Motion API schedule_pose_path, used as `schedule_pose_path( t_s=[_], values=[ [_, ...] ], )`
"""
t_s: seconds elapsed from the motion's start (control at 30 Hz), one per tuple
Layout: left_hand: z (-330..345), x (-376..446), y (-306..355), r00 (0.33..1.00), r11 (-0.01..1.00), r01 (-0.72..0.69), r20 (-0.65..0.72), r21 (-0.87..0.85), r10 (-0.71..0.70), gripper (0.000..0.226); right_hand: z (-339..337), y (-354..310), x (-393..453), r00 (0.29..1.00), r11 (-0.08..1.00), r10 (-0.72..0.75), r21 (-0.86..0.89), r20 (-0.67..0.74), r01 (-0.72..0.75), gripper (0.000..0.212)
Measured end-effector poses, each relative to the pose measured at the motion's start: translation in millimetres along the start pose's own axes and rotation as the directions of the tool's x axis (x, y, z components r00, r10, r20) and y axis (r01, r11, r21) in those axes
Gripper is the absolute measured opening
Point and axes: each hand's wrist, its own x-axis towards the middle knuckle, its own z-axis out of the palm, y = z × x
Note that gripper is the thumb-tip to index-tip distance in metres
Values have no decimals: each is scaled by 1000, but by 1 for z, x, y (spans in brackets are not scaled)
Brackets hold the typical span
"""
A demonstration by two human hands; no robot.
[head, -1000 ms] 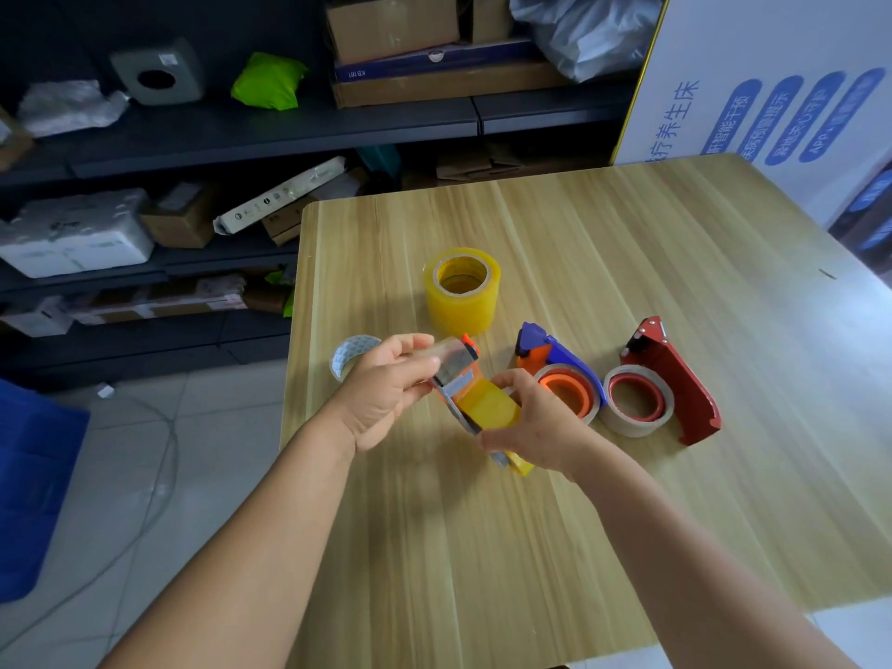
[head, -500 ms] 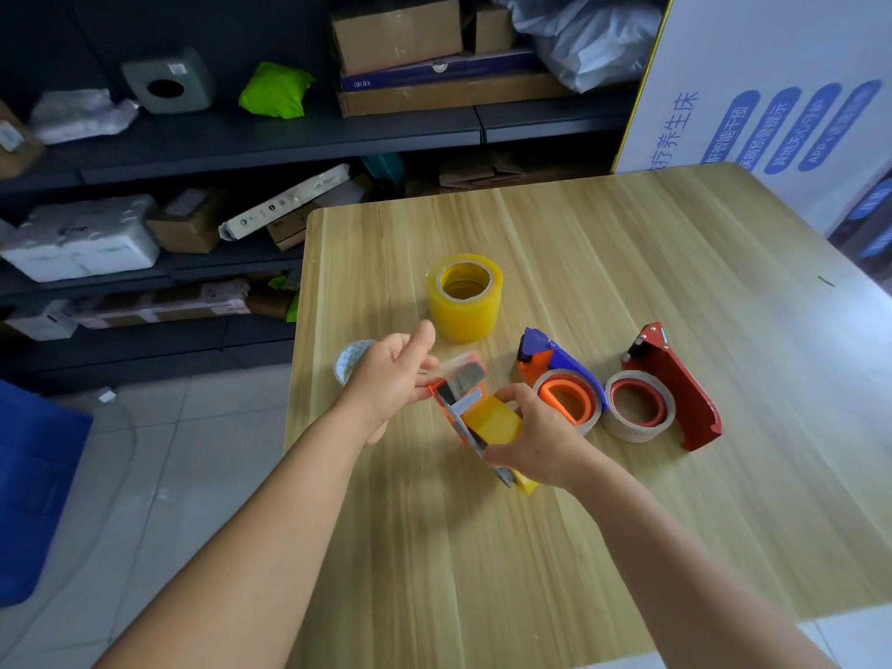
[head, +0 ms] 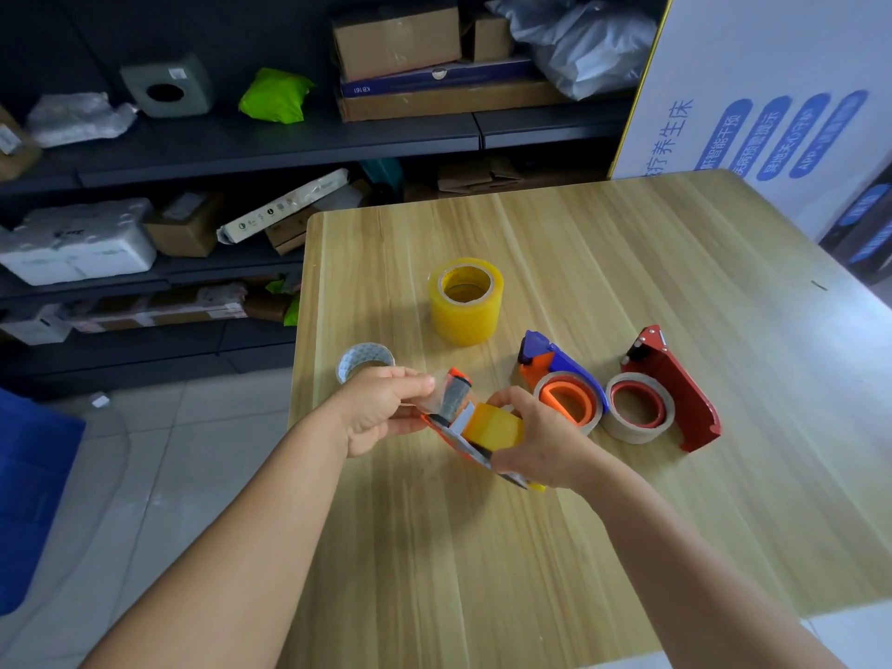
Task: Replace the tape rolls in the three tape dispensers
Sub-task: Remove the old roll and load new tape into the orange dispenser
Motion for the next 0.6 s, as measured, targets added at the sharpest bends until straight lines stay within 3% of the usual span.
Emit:
schedule_pose_path(
  t_s=[0.2,0.37,0.5,0.6],
  values=[
    [-1,-5,-2,1000,996,-2,-9,89,3,14,4,-8,0,1000,993,-10,-118,-16,8,65],
    [13,-8,-4,999,988,-19,-27,155,24,11,18,-14,-1,983,904,-88,-427,-159,12,81],
    [12,-11,-2,1000,997,1,6,82,-2,8,20,-12,-5,964,898,-138,-440,-227,25,73],
    [8,-13,2,998,999,3,70,47,-7,23,17,-14,-8,951,915,-183,-397,-248,73,78]
  ],
)
